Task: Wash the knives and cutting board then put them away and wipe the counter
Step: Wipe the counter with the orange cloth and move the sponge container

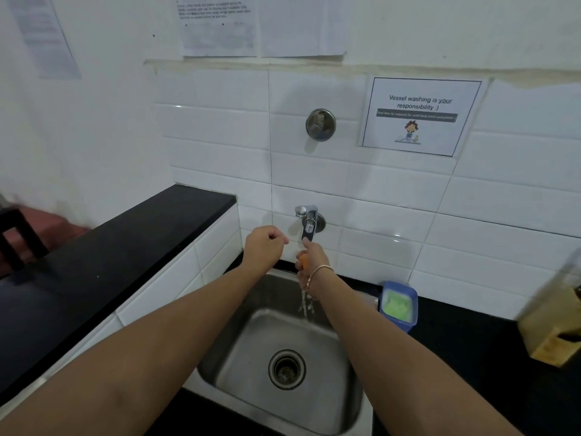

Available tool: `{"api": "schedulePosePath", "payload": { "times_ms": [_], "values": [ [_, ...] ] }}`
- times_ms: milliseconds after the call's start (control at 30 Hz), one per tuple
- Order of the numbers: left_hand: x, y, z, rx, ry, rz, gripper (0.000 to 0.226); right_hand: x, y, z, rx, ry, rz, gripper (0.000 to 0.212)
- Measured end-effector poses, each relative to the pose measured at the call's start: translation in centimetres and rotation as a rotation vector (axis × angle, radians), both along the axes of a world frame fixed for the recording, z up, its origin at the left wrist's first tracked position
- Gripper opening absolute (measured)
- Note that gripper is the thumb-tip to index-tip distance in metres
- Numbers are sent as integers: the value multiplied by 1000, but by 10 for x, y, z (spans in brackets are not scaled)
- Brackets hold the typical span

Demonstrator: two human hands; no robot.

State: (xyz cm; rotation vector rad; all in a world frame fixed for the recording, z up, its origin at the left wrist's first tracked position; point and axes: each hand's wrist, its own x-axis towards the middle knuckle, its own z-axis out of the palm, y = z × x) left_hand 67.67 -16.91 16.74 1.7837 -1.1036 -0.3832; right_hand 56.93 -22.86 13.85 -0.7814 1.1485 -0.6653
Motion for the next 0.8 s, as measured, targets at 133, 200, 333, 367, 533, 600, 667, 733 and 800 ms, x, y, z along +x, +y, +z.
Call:
{"api": "schedulePosePath", "payload": {
  "times_ms": [133,200,333,367,533,600,667,733,800],
  "values": [
    [0,1,-6,28,13,-16,30,6,1,1,-4,-62,-72,49],
    [0,2,-8,38,13,-16,30,8,0,1,-28,-47,-93,47],
    [2,4,-14,49,30,-10,29,14,1,-2,-95,-35,-105,45],
    [3,4,-16,53,36,-12,29,15,1,-4,-115,-34,-101,43],
    [4,9,-19,43,66,-23,28,25,5,-10,-235,81,-92,34],
    [5,11,-22,49,87,-38,29,25,9,-12,-324,210,-57,32],
    [7,14,-25,59,100,-58,29,23,14,-11,-401,328,-27,35],
    [9,15,-29,76,108,-70,30,22,17,-12,-399,338,-87,36],
    [12,15,-33,85,121,-79,31,25,19,-9,-370,284,-174,37]
  ]
}}
